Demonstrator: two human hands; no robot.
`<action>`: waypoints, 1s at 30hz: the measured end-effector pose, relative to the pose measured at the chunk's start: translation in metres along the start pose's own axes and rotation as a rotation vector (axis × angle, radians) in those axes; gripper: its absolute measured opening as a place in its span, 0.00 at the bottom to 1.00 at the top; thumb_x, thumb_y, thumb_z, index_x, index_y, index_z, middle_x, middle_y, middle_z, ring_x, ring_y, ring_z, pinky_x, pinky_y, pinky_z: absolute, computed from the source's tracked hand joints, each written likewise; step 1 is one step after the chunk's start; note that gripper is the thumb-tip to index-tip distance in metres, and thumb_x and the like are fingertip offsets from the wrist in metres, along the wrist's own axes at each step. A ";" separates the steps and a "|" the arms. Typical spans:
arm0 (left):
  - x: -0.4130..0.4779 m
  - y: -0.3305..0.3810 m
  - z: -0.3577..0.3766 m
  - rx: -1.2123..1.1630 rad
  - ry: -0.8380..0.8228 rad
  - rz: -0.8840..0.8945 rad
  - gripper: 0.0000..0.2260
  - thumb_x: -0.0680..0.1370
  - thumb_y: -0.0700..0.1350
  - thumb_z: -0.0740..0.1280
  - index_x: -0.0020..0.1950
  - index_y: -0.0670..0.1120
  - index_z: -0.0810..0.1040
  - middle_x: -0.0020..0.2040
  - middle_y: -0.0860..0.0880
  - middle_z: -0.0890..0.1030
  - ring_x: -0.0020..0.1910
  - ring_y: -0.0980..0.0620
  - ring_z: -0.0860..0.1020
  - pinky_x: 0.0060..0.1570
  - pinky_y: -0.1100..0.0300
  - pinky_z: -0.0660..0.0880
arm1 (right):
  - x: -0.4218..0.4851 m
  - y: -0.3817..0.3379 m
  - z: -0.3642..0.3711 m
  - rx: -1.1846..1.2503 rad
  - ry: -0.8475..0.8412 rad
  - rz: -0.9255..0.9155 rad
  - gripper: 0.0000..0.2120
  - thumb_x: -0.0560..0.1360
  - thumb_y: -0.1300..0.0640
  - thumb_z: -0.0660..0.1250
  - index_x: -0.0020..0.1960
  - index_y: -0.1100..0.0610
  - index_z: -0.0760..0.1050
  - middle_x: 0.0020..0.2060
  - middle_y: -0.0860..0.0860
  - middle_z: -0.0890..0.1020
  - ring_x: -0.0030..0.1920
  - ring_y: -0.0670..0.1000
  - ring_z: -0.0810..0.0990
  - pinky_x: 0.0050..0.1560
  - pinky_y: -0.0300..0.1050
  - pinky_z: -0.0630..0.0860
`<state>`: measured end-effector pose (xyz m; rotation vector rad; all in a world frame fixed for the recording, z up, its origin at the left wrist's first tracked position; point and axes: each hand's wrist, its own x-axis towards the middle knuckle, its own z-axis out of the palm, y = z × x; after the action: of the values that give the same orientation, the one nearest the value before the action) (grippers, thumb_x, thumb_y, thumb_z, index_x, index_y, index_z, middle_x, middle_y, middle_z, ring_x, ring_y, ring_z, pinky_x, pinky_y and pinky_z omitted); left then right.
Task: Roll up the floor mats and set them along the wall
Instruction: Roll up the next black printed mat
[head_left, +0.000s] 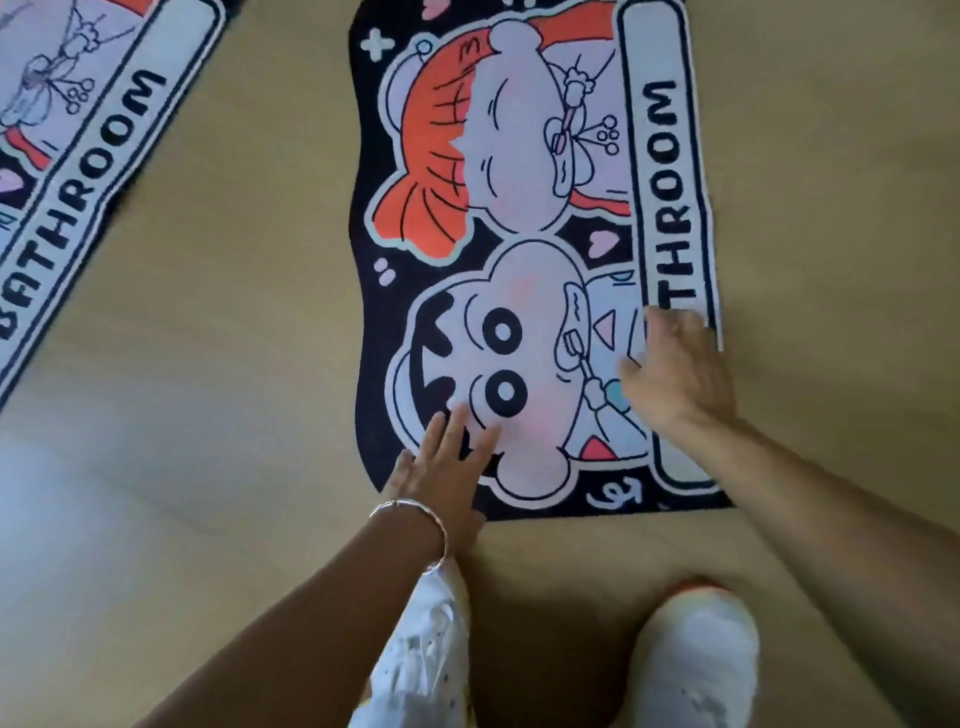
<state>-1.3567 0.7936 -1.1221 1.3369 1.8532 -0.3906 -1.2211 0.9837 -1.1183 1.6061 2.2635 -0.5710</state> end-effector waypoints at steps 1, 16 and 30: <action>0.003 0.010 0.002 0.008 0.020 0.011 0.40 0.76 0.52 0.66 0.76 0.56 0.39 0.77 0.48 0.36 0.76 0.45 0.39 0.73 0.46 0.55 | -0.016 -0.002 0.009 -0.016 -0.075 -0.131 0.26 0.78 0.52 0.63 0.73 0.56 0.60 0.69 0.55 0.64 0.67 0.56 0.66 0.62 0.52 0.69; 0.016 0.050 0.017 0.148 0.201 0.148 0.14 0.78 0.39 0.61 0.63 0.50 0.68 0.58 0.49 0.70 0.56 0.49 0.70 0.48 0.56 0.73 | -0.079 0.051 0.073 0.016 0.044 -0.584 0.06 0.73 0.59 0.67 0.46 0.57 0.82 0.52 0.54 0.82 0.60 0.57 0.77 0.56 0.53 0.76; 0.035 0.031 0.004 0.307 0.310 0.397 0.23 0.68 0.37 0.71 0.61 0.49 0.74 0.48 0.46 0.75 0.43 0.48 0.76 0.31 0.56 0.73 | -0.072 0.060 0.068 -0.160 0.047 -0.635 0.13 0.68 0.52 0.74 0.52 0.52 0.80 0.48 0.51 0.78 0.50 0.54 0.77 0.50 0.50 0.75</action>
<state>-1.3312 0.8261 -1.1446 2.0265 1.7555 -0.2757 -1.1396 0.9091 -1.1524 0.8128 2.7674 -0.4750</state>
